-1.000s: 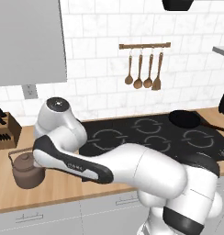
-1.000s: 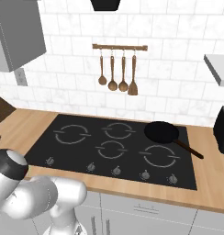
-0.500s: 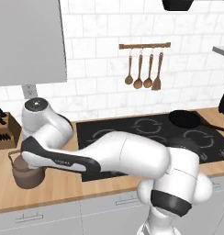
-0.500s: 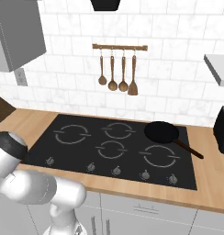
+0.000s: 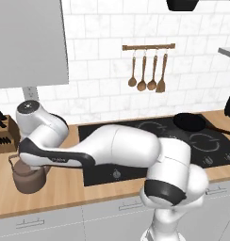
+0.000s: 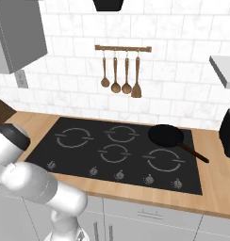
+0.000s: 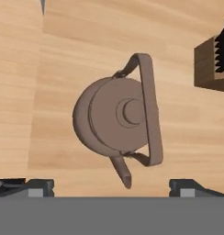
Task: Pick the kettle from the counter and place it on a stove burner. Then turn the burner on.
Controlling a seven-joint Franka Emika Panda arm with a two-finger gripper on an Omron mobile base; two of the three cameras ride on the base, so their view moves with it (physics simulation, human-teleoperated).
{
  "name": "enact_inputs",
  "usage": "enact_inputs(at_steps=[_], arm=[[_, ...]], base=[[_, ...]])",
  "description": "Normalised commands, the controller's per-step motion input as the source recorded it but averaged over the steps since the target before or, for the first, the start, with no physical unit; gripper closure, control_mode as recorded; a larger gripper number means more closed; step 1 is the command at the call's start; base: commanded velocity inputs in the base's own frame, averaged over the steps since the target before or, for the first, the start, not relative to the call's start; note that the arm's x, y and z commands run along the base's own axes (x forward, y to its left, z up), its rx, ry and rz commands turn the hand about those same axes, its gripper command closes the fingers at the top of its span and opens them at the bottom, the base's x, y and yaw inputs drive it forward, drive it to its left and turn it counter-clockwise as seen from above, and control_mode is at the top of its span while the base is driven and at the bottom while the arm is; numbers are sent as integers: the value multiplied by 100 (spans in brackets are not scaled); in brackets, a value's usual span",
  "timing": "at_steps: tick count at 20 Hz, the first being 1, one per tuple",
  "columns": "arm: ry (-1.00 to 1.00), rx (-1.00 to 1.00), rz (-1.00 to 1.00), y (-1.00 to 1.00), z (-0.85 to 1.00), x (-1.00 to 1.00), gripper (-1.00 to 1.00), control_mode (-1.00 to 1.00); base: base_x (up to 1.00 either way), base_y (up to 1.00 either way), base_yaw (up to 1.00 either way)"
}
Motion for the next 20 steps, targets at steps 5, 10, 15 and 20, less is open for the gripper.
enact_inputs(at_steps=[5, 10, 15, 20], arm=[[3, -8, 0, 7, -23, 29, -100, -100], [1, -4, 0, 12, -15, 10, -100, -100], [0, -1, 0, 11, -11, 17, -100, -100], [0, 0, 0, 0, -18, 15, -100, -100]], base=[[0, 0, 0], [0, 0, 0], [0, 0, 0], [0, 0, 0]])
